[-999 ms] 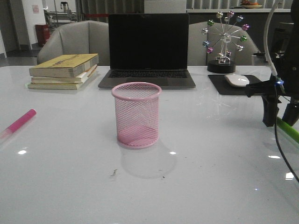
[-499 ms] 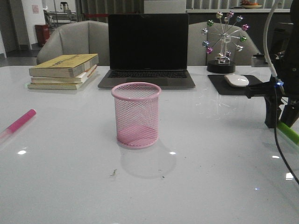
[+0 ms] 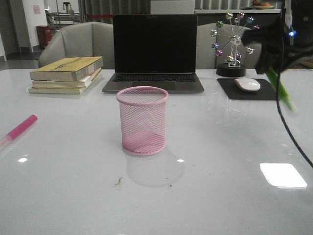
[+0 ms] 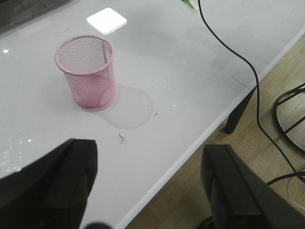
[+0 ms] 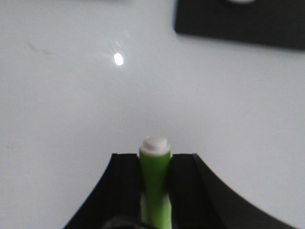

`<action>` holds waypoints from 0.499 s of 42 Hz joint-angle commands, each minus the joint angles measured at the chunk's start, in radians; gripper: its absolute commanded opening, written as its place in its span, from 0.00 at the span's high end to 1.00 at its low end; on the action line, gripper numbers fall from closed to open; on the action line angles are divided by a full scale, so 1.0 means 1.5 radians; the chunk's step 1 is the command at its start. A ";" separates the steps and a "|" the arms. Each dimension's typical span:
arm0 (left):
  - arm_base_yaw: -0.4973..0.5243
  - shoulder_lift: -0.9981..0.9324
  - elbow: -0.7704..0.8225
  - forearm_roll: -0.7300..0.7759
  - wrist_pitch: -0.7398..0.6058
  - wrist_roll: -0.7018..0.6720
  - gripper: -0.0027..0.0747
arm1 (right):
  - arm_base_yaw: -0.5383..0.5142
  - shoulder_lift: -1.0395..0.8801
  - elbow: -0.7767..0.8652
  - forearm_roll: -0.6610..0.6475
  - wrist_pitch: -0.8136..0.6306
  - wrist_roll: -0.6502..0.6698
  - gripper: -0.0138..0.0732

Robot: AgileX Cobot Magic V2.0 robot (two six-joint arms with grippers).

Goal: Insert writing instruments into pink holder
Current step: 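Carry the green marker over the pink holder and lower it in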

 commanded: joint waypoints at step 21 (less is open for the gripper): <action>-0.005 0.002 -0.018 -0.011 -0.048 0.001 0.31 | 0.304 -0.086 0.261 0.018 -0.868 -0.005 0.73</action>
